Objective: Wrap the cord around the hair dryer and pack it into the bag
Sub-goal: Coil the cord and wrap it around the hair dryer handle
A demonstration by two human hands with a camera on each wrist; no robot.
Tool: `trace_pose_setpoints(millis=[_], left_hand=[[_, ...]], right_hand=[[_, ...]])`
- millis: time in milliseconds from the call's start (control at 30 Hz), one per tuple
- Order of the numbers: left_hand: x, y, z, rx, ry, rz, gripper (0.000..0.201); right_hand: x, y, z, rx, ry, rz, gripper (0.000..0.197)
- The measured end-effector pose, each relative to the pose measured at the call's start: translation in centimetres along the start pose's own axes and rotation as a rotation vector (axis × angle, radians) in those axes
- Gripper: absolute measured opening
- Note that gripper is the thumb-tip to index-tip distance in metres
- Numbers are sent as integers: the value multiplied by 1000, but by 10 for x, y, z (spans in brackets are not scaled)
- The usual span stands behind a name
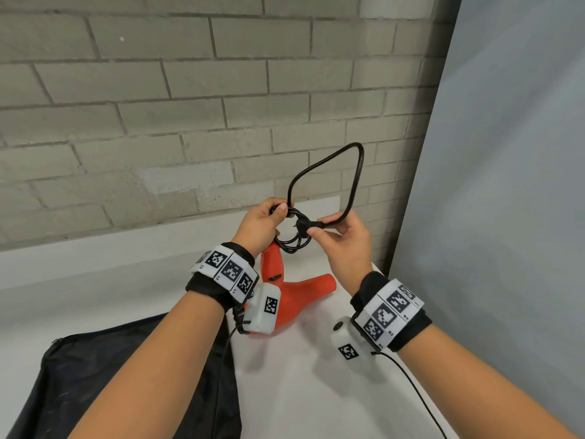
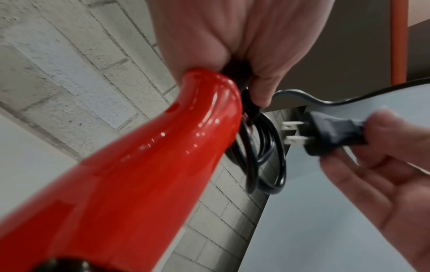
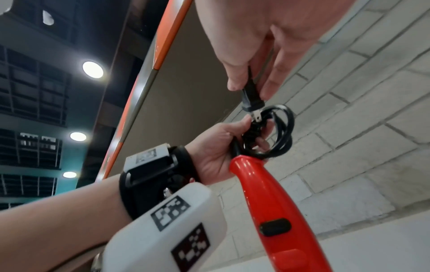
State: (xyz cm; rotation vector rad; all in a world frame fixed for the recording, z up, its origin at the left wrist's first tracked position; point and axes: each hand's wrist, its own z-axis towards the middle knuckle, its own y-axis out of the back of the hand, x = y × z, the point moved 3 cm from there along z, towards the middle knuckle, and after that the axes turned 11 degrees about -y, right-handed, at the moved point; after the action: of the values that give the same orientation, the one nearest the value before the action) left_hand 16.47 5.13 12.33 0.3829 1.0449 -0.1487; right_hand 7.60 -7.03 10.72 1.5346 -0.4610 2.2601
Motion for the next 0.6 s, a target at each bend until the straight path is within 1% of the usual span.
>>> trace_pose_setpoints(millis=[100, 167, 267, 367, 467, 500, 567, 600], left_hand=[[-2, -5, -2, 13, -8, -7, 15], [-1, -5, -2, 2, -7, 4, 15], [0, -1, 0, -3, -31, 24, 16], [1, -1, -1, 0, -61, 17, 19], [0, -6, -3, 24, -69, -19, 17], [-1, -9, -4, 44, -68, -34, 17], [-2, -14, -6, 103, -59, -64, 17], [-2, -16, -7, 132, -52, -73, 18]], right_hand=[[-7, -10, 8, -62, -9, -200, 25], [-13, -12, 12, -100, -30, -260, 23], [-22, -13, 16, -131, -47, -310, 28], [-26, -17, 16, -115, -55, -363, 32], [-27, -22, 14, -126, -26, -358, 39], [-25, -23, 15, -147, -5, -355, 38], [-24, -25, 18, -177, 38, -352, 27], [-23, -25, 21, -170, 45, -364, 27]])
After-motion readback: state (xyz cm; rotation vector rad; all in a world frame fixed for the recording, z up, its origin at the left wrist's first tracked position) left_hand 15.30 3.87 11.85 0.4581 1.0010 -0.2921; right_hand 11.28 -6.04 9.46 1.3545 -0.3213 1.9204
